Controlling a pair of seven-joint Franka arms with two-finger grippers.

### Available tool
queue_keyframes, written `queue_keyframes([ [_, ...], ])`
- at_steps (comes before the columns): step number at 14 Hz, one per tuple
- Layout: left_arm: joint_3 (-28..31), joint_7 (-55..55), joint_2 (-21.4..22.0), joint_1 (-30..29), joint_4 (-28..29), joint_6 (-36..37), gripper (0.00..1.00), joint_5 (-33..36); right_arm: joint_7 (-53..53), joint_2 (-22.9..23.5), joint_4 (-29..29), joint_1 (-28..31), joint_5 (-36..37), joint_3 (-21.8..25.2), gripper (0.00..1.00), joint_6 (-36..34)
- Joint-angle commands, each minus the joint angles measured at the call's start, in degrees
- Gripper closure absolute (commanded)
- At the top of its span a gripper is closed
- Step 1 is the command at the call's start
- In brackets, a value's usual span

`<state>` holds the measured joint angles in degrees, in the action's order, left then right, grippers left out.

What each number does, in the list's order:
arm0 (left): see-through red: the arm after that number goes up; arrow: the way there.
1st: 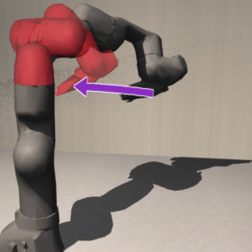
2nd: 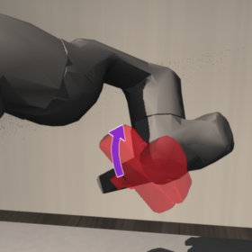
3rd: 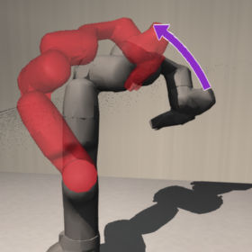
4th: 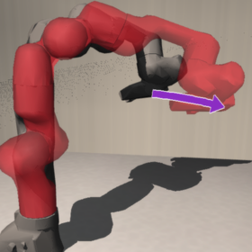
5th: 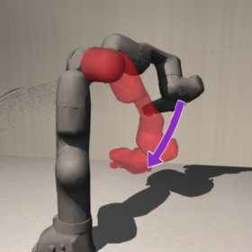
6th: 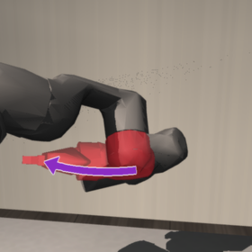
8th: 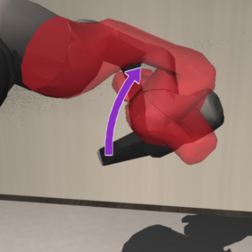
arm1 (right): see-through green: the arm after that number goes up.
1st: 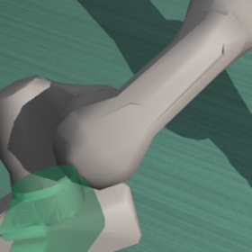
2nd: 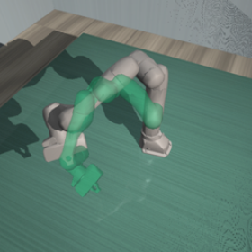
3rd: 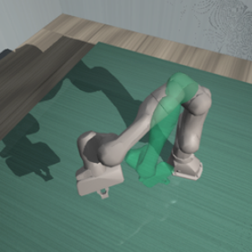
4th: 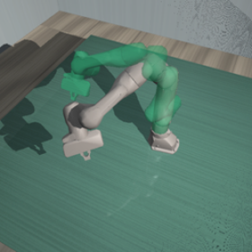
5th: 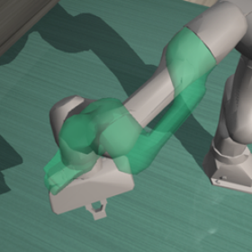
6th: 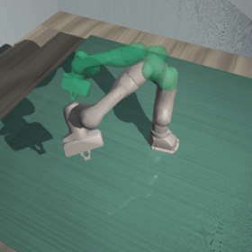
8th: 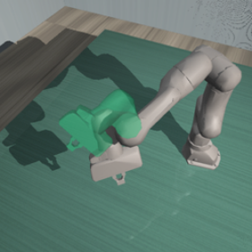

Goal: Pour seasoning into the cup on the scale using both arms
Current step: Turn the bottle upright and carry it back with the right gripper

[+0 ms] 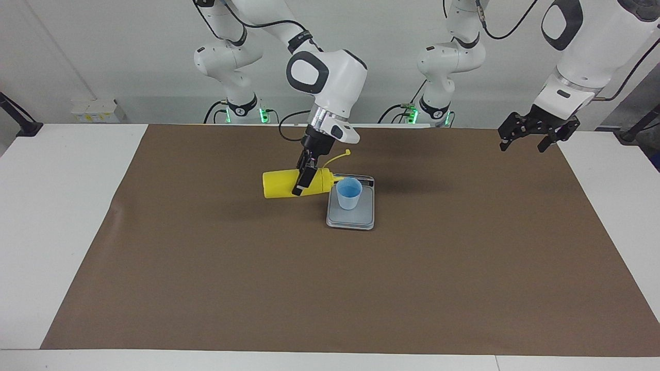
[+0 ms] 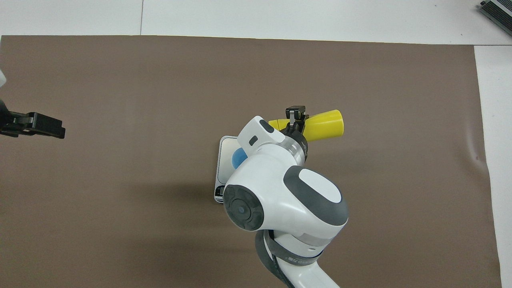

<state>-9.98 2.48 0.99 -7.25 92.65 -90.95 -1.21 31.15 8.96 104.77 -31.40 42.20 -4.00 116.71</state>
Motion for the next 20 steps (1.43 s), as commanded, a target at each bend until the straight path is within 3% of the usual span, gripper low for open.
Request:
queue_keyframes([
  [1, -0.3, 0.77, 1.47, -0.93, 1.4, 0.24, 0.0, -0.63, 0.05, -2.1, -0.27, 3.35, -7.54, -0.39, 1.0, -0.61],
  [8, -0.39, 0.77, 1.47, -0.93, 1.4, 0.24, 0.0, -0.63, 5.22, -4.21, 0.78, 15.83, -34.09, -0.31, 1.0, 5.28],
  [15, -0.3, 0.77, 1.38, -0.93, 1.4, 0.24, 0.0, -0.63, 24.63, -4.92, 9.12, 24.01, -64.82, -0.31, 1.0, 18.45],
  [20, -0.3, 0.77, 1.38, -0.93, 1.4, 0.24, 0.0, -0.63, 40.44, -4.74, 12.29, 29.19, -83.56, -0.31, 1.0, 20.84],
])
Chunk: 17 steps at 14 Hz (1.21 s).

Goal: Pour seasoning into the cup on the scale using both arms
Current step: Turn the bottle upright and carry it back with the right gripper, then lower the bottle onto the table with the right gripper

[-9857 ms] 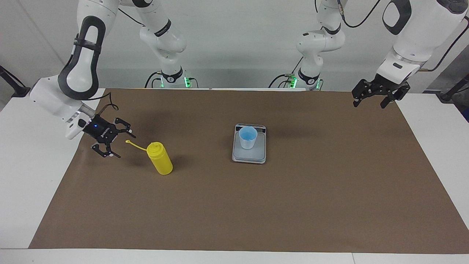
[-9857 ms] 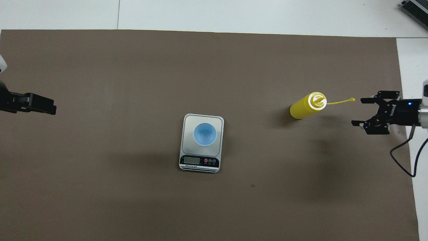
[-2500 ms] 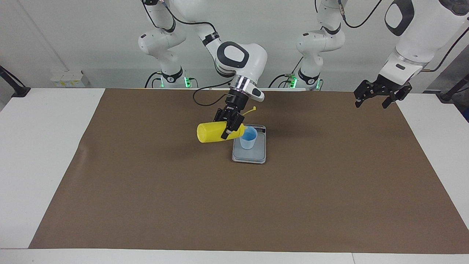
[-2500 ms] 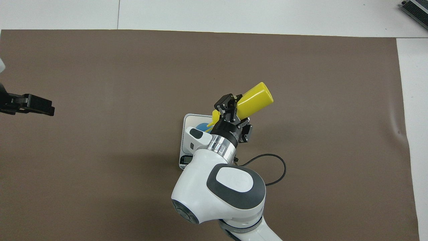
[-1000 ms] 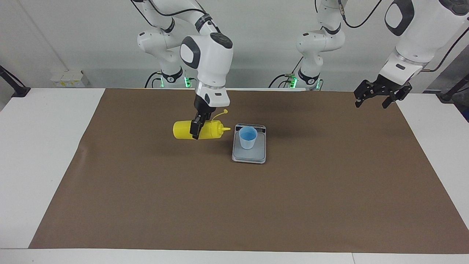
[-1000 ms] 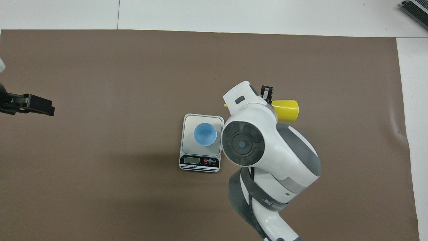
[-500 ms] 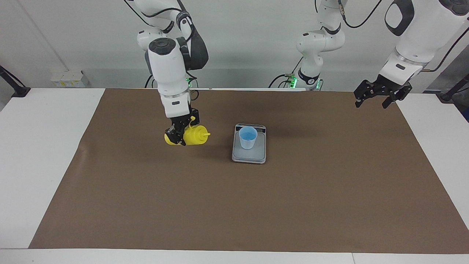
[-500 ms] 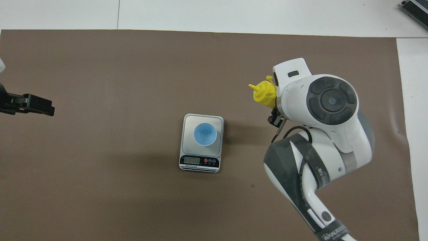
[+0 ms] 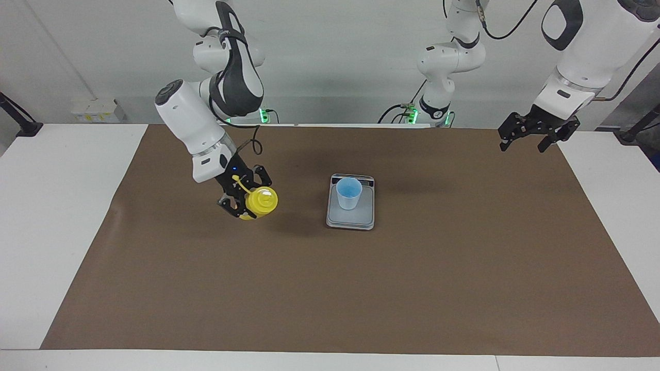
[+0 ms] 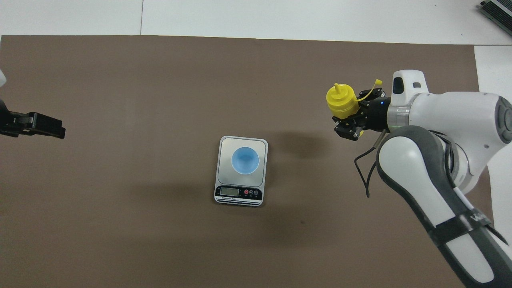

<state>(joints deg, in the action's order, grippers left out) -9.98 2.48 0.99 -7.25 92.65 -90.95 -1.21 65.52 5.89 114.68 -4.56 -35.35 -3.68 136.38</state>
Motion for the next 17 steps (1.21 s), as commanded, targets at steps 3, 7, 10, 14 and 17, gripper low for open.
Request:
queue_keyframes([
  [3, -0.3, 0.77, 1.38, -0.93, 1.4, 0.24, 0.0, -0.63, 21.36, -1.32, 6.07, 5.52, -20.33, -0.54, 1.0, 1.43],
  [7, -0.3, 0.77, 1.47, -0.93, 1.4, 0.24, 0.0, -0.63, 37.01, -0.1, 9.15, 8.95, -32.92, -0.54, 1.0, 0.82],
  [10, -0.3, 0.77, 1.38, -0.93, 1.4, 0.24, 0.0, -0.63, 44.24, 1.05, 10.47, 11.06, -39.87, -0.54, 1.0, -1.2],
  [14, -0.39, 0.77, 1.38, -0.93, 1.4, 0.24, 0.0, -0.63, 51.18, 2.36, 12.14, 12.91, -44.0, -0.54, 1.0, -3.75],
  [17, -0.39, 0.77, 1.38, -0.93, 1.4, 0.24, 0.0, -0.63, 56.56, 4.3, 12.23, 13.26, -47.45, -0.54, 1.0, -5.42],
])
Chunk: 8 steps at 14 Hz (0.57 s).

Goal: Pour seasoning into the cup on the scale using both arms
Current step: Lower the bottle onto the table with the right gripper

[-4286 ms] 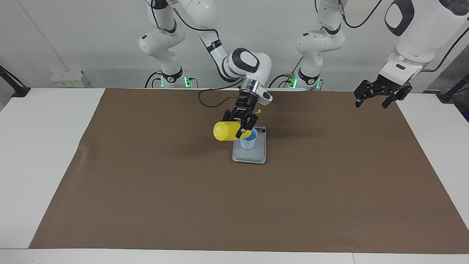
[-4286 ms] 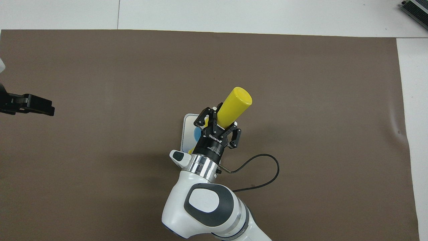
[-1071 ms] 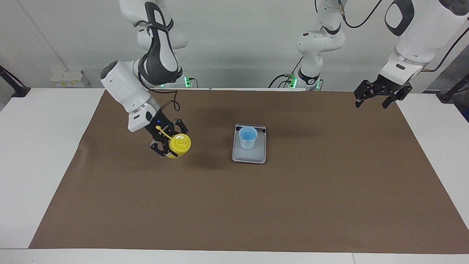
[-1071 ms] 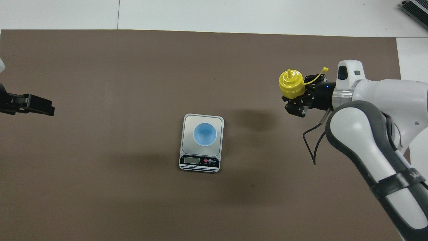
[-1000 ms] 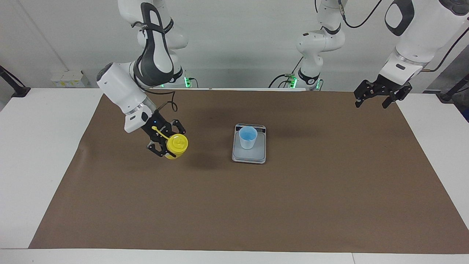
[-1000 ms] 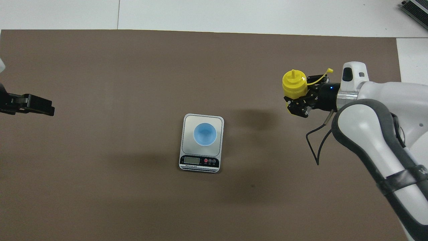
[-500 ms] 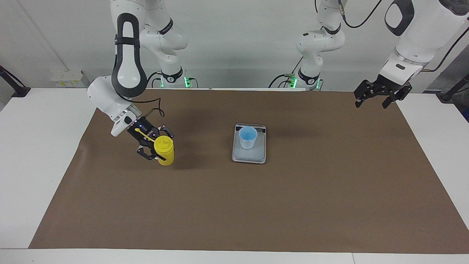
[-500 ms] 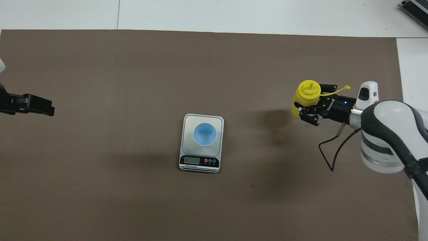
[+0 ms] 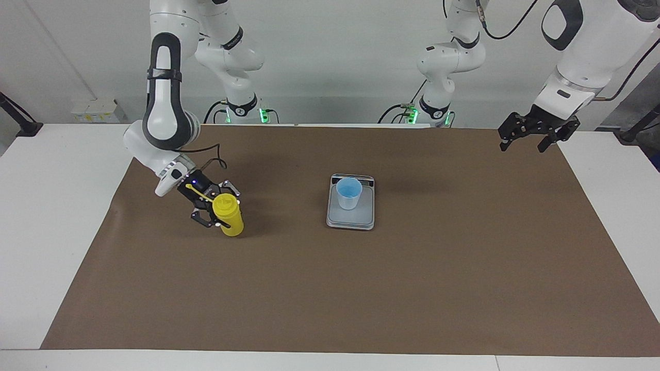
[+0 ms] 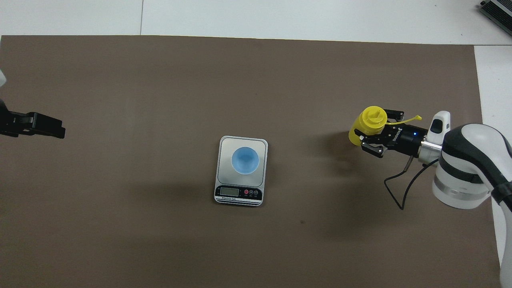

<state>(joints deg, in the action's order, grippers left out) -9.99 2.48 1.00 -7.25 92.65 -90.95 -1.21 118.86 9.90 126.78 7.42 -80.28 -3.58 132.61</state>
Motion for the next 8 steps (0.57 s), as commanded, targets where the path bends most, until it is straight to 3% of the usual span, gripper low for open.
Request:
queue_keyframes([
  [1, -0.3, 0.77, 1.38, -0.93, 1.4, 0.24, 0.0, -0.63, 3.22, 0.29, 0.13, 1.37, -2.6, -0.64, 0.96, -1.74],
  [2, -0.3, 0.77, 1.38, -0.93, 1.4, 0.24, 0.0, -0.63, 3.22, 0.29, 0.04, 1.55, -2.6, -0.64, 0.82, -1.74],
  [3, -0.39, 0.77, 1.38, -0.93, 1.4, 0.24, 0.0, -0.63, 3.22, 0.29, -0.13, 1.72, -2.6, -0.64, 0.53, -1.74],
  [4, -0.3, 0.77, 1.38, -1.01, 1.4, 0.24, 0.0, -0.63, 3.14, 0.38, -0.22, 1.72, -2.6, -0.64, 0.01, -1.74],
  [8, -0.3, 0.77, 1.38, -0.93, 1.4, 0.24, 0.0, -0.63, 3.13, 0.03, -0.31, 1.72, -2.51, -0.56, 0.0, -1.74],
])
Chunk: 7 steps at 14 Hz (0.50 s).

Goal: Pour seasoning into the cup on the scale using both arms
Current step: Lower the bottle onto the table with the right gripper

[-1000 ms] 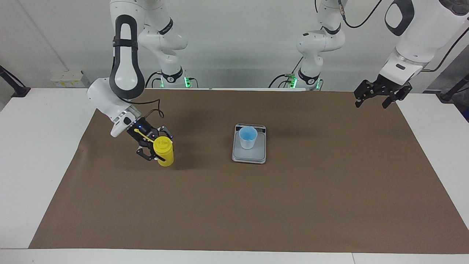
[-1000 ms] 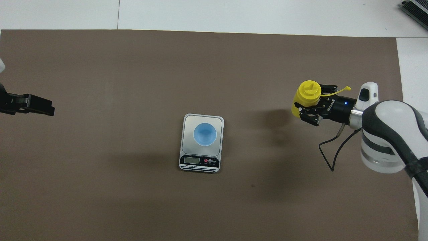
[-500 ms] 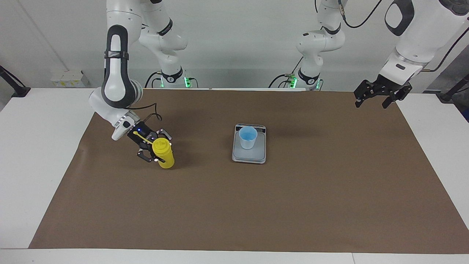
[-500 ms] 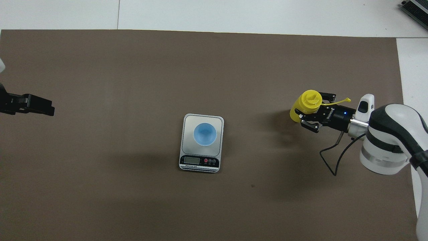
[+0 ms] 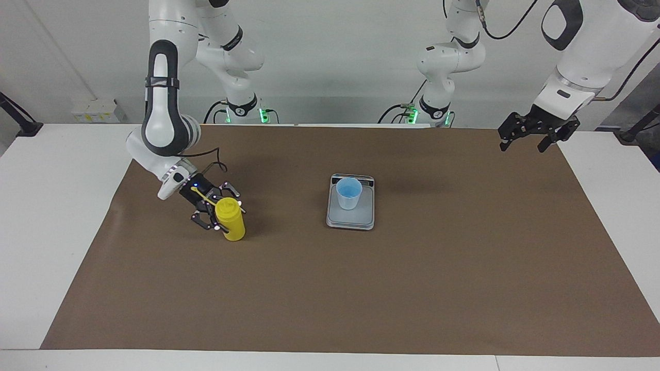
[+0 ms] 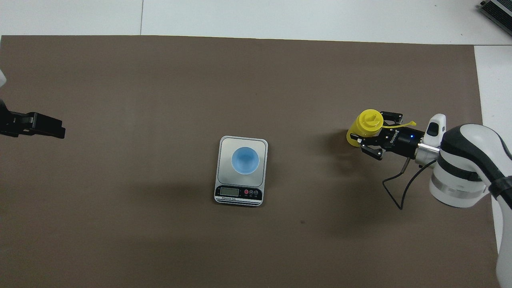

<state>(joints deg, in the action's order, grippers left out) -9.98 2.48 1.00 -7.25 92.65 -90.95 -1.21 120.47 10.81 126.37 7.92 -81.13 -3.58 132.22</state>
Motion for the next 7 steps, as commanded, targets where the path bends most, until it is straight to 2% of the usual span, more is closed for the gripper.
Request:
queue_keyframes([
  [1, -0.3, 0.77, 1.46, -0.93, 1.4, 0.24, 0.0, -0.63, 1.52, -1.14, 0.1, 1.3, -1.58, -0.55, 0.0, -1.43],
  [4, -0.3, 0.77, 1.38, -0.93, 1.4, 0.24, 0.0, -0.63, 1.52, -1.67, 0.1, 2.1, 0.35, -0.47, 0.0, -1.43],
  [7, -0.3, 0.68, 1.38, -0.93, 1.4, 0.24, 0.0, -0.63, 1.44, -2.46, 0.02, 2.45, 6.05, -0.29, 0.0, -1.43],
])
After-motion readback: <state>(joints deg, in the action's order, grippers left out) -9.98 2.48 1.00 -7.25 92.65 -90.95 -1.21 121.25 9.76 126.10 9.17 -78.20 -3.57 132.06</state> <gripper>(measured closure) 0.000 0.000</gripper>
